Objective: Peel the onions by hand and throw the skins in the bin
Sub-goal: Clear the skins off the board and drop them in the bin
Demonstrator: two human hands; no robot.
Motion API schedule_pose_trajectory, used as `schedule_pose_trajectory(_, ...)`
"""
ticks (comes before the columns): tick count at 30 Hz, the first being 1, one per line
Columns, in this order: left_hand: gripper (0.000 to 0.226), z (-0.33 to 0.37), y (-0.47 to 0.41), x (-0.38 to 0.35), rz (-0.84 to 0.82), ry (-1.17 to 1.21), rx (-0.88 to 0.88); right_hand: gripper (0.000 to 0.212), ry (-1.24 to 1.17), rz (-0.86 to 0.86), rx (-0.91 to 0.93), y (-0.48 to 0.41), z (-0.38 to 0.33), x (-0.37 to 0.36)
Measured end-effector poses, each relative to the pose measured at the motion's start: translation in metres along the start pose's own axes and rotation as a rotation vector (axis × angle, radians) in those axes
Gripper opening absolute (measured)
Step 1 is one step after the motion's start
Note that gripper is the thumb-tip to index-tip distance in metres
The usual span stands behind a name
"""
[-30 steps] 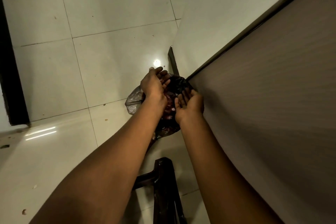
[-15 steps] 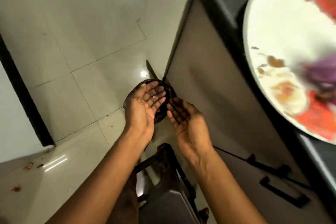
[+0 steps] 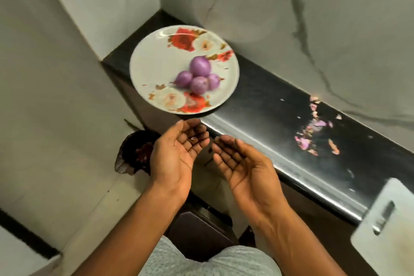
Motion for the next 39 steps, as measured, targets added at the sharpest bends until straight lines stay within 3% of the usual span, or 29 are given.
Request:
schedule_pose_trajectory(6,0.031,-0.043,0.026,-0.082,-0.130,-0.065,0.072,0.032,-0.157,0.035,0.164,0.037,-0.068,0.047)
schedule_pose_trajectory(10,0.030,-0.070,0.019,-0.117,-0.191,-0.206,0.047,0.027,-0.077,0.132,0.368,0.043,-0.106,0.086)
schedule_pose_trajectory(13,0.029,-0.089,0.007,-0.142,-0.227,-0.410,-0.025,0.022,0.355,0.309,0.606,0.046,-0.138,0.125)
schedule_pose_trajectory(16,0.029,-0.109,-0.016,-0.154,-0.260,-0.585,-0.072,0.038,0.841,0.458,0.719,0.037,-0.152,0.166)
schedule_pose_trajectory(20,0.026,-0.127,-0.045,-0.163,-0.291,-0.729,-0.074,0.076,1.409,0.621,0.634,0.001,-0.155,0.224)
schedule_pose_trajectory(24,0.028,-0.132,-0.060,-0.171,-0.299,-0.708,-0.068,0.095,1.612,0.757,0.489,-0.033,-0.163,0.238)
schedule_pose_trajectory(29,0.030,-0.127,-0.072,-0.185,-0.328,-0.779,-0.165,0.099,1.602,0.691,0.461,-0.078,-0.178,0.192)
schedule_pose_trajectory(32,0.042,-0.121,-0.084,-0.199,-0.362,-1.130,-0.355,0.093,1.702,0.520,0.534,-0.097,-0.168,0.156)
schedule_pose_trajectory(36,0.056,-0.132,-0.105,-0.213,-0.447,-1.489,-0.423,0.078,1.721,0.253,0.678,-0.090,-0.156,0.140)
schedule_pose_trajectory(39,0.064,-0.148,-0.114,-0.216,-0.508,-1.710,-0.429,0.073,1.661,0.398,0.731,-0.077,-0.181,0.173)
Point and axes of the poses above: each hand's wrist, its own y-axis away from the middle knuckle, its own x-axis out of the back of the hand, z = x × y, the point moved 8 cm from there along -y, towards the middle knuckle, and after that the axes turned 2 degrees about -y, right-handed, at the moved point
